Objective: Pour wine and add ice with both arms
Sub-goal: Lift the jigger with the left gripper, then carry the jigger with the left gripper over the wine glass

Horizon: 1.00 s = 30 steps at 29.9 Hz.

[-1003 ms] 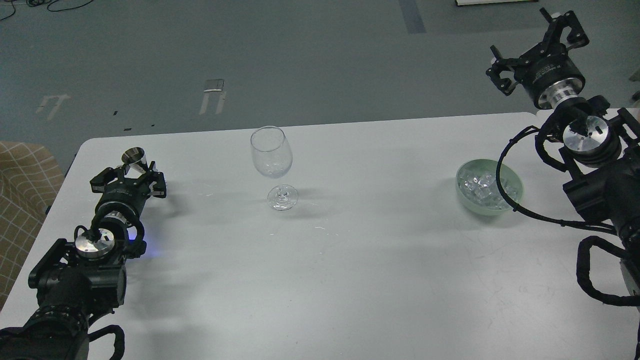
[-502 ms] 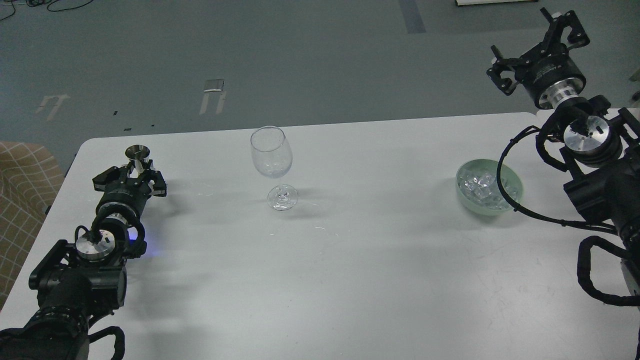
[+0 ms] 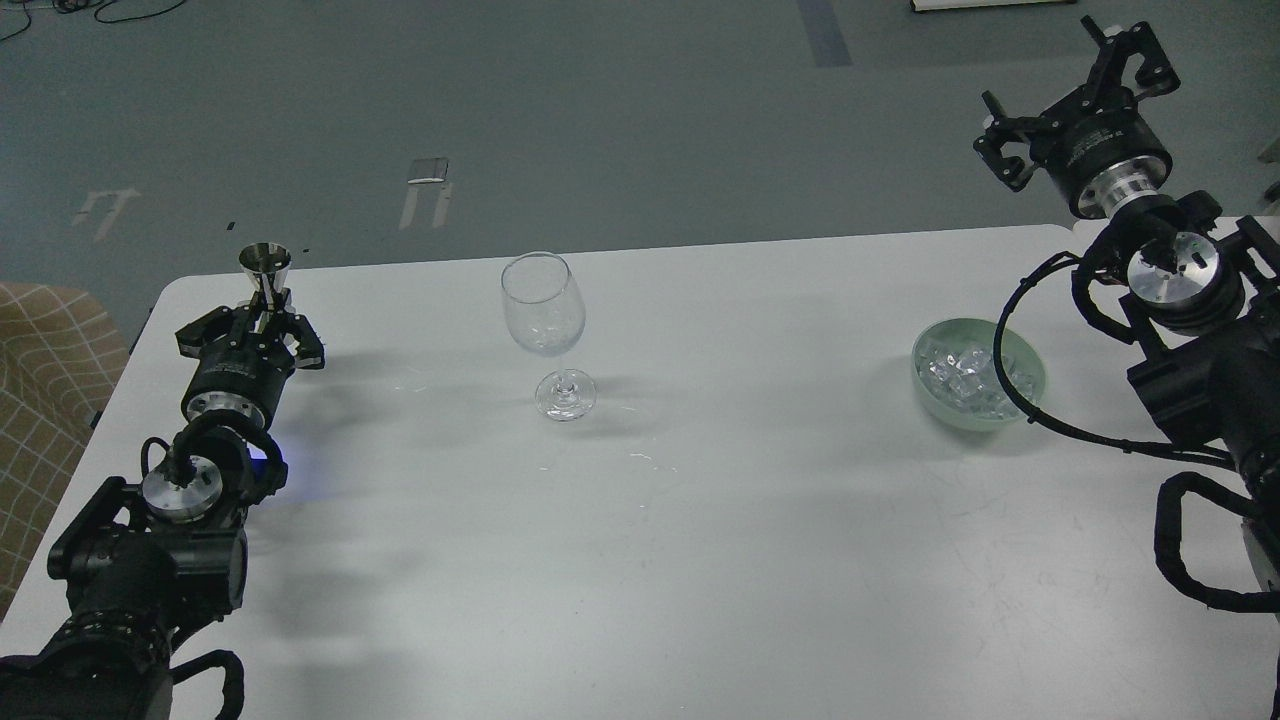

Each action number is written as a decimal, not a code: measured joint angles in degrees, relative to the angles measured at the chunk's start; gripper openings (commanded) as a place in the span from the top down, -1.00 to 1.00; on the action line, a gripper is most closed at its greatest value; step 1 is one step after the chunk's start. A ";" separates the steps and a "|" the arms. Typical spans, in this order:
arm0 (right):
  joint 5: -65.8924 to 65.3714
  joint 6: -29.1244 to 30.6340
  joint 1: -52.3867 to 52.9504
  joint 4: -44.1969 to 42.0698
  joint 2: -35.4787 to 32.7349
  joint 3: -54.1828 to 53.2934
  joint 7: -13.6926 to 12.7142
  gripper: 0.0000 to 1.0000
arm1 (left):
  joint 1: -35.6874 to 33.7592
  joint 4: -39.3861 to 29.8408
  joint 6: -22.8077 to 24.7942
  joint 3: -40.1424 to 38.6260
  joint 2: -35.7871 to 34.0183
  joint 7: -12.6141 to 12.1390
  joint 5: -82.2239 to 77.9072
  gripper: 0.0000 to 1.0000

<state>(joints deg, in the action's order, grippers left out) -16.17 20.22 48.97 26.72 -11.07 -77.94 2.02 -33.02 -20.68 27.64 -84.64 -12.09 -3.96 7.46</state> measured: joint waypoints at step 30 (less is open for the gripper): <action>0.00 0.23 -0.85 0.73 -0.84 -0.01 0.00 -1.00 | 13.23 -34.04 0.27 4.09 0.08 -0.19 -0.30 1.00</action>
<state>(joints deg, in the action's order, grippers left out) -16.17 20.45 48.12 27.45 -11.91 -77.95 2.02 -19.79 -54.72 27.91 -80.55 -12.01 -4.15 7.16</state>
